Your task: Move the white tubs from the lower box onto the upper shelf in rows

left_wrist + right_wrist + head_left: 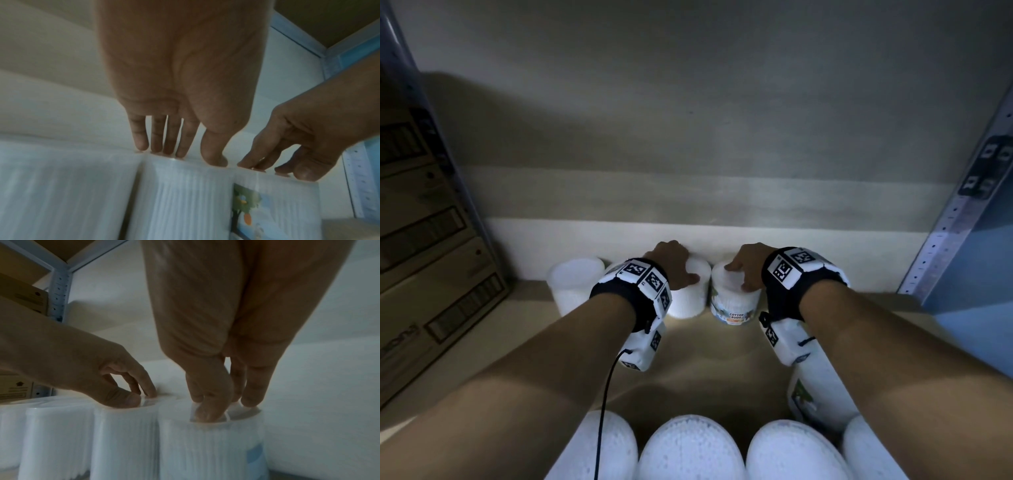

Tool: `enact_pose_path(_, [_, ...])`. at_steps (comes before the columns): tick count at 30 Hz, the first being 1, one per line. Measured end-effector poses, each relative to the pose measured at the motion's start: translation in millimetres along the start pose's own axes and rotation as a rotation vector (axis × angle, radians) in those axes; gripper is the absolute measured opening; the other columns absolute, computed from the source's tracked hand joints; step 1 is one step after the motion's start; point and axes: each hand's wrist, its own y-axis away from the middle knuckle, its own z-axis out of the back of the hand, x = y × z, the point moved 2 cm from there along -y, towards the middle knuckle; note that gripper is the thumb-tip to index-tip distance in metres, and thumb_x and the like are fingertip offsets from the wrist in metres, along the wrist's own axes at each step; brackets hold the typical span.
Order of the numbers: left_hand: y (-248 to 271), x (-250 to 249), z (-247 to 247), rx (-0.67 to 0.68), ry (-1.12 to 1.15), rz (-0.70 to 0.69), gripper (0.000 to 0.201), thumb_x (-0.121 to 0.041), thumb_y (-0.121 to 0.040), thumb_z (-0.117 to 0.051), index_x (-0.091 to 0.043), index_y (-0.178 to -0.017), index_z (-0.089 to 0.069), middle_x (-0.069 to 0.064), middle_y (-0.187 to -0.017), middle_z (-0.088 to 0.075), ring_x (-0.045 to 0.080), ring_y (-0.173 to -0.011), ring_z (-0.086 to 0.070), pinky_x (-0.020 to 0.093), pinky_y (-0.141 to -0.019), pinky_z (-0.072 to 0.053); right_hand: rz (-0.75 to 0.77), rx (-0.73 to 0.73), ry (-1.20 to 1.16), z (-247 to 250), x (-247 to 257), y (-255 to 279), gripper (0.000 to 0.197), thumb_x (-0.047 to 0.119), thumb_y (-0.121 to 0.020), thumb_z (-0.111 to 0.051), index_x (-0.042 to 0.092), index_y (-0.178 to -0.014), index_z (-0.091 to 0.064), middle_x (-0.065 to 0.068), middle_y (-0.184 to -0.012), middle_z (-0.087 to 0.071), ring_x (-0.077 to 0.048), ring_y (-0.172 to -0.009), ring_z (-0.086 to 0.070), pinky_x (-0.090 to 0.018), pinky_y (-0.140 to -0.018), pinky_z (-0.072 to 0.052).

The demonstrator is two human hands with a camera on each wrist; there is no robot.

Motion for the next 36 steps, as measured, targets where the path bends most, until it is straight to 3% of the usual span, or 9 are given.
enact_pose_path(3, [-0.4, 1.5, 2.9, 0.062, 0.031, -0.049, 0.06, -0.033, -0.092, -0.057, -0.014, -0.146, -0.036, 0.007, -0.153, -0.032, 0.024, -0.141, -0.033, 0.036, -0.116, -0.028, 0.004, -0.014, 0.005, 0.7, -1.0, -0.5, 0.075, 0.03, -0.064, -0.079, 0.029, -0.134, -0.051, 0.0, -0.135, -0.056, -0.024, -0.117, -0.059, -0.028, -0.092, -0.047])
enact_pose_path(7, [-2.9, 2.2, 7.9, 0.111, 0.065, -0.103, 0.056, -0.012, -0.089, -0.057, -0.018, -0.142, -0.042, 0.006, -0.151, -0.038, 0.023, -0.139, -0.037, 0.034, -0.116, -0.029, 0.021, -0.031, 0.003, 0.6, -3.0, -1.1, 0.061, 0.02, -0.078, -0.068, 0.027, -0.136, -0.05, -0.002, -0.139, -0.053, -0.024, -0.121, -0.056, -0.027, -0.094, -0.044])
enact_pose_path(9, [-2.6, 0.2, 9.6, 0.028, 0.094, -0.085, 0.05, -0.014, -0.09, -0.053, -0.017, -0.139, -0.045, 0.007, -0.148, -0.04, 0.026, -0.138, -0.037, 0.035, -0.115, -0.03, 0.027, -0.024, 0.006, 0.5, -6.4, -3.3, 0.061, 0.017, -0.082, -0.067, 0.024, -0.139, -0.048, -0.003, -0.141, -0.052, -0.024, -0.124, -0.054, -0.024, -0.093, -0.041])
enact_pose_path(12, [-2.2, -3.7, 11.4, -0.13, 0.137, 0.012, 0.049, -0.032, -0.09, -0.056, -0.012, -0.134, -0.048, 0.014, -0.139, -0.042, 0.031, -0.133, -0.038, 0.041, -0.11, -0.035, 0.03, -0.005, -0.004, 1.0, -9.9, -5.1, 0.059, 0.014, -0.085, -0.065, 0.019, -0.14, -0.046, -0.005, -0.143, -0.05, -0.023, -0.127, -0.052, -0.021, -0.091, -0.039])
enact_pose_path(18, [-0.6, -9.9, 0.5, -0.054, 0.074, 0.041, 0.065, -0.048, -0.088, -0.056, -0.006, -0.136, -0.045, 0.017, -0.14, -0.04, 0.032, -0.132, -0.039, 0.04, -0.11, -0.036, 0.024, 0.002, 0.007, 0.3, -10.2, -8.6, 0.063, 0.019, -0.081, -0.068, 0.023, -0.14, -0.046, -0.003, -0.143, -0.049, -0.023, -0.126, -0.052, -0.019, -0.084, -0.035])
enact_pose_path(24, [1.8, -12.9, 3.7, -0.028, 0.063, 0.0, 0.059, -0.044, -0.089, -0.058, -0.004, -0.132, -0.049, 0.017, -0.139, -0.043, 0.031, -0.13, -0.042, 0.035, -0.107, -0.036, 0.02, -0.009, 0.021, -0.9, -10.1, -9.6, 0.063, 0.021, -0.079, -0.07, 0.025, -0.138, -0.048, -0.003, -0.14, -0.052, -0.023, -0.122, -0.055, -0.022, -0.083, -0.038])
enact_pose_path(29, [4.2, -8.6, 7.5, 0.03, 0.091, -0.056, 0.054, -0.025, -0.088, -0.063, -0.015, -0.138, -0.046, 0.007, -0.147, -0.04, 0.024, -0.135, -0.04, 0.028, -0.108, -0.031, 0.03, 0.0, 0.002, 1.7, -10.4, -8.5, 0.058, 0.018, -0.083, -0.067, 0.023, -0.138, -0.049, -0.002, -0.14, -0.052, -0.022, -0.123, -0.055, -0.019, -0.082, -0.035])
enact_pose_path(33, [5.4, -9.9, 15.1, 0.08, 0.124, -0.112, 0.054, -0.006, -0.087, -0.056, -0.018, -0.139, -0.047, 0.006, -0.147, -0.041, 0.024, -0.136, -0.039, 0.03, -0.109, -0.032, 0.014, -0.011, 0.004, 1.8, -8.5, -7.6, 0.062, 0.022, -0.077, -0.071, 0.028, -0.136, -0.051, -0.001, -0.138, -0.054, -0.023, -0.118, -0.058, -0.022, -0.082, -0.04])
enact_pose_path(36, [4.9, -14.5, 15.8, -0.016, 0.102, -0.078, 0.049, -0.016, -0.091, -0.053, -0.013, -0.139, -0.045, 0.011, -0.145, -0.04, 0.029, -0.135, -0.038, 0.034, -0.111, -0.033, 0.001, 0.015, -0.008, 4.1, -6.5, -2.5, 0.06, 0.019, -0.082, -0.069, 0.023, -0.138, -0.048, -0.003, -0.14, -0.053, -0.022, -0.122, -0.056, -0.019, -0.082, -0.036])
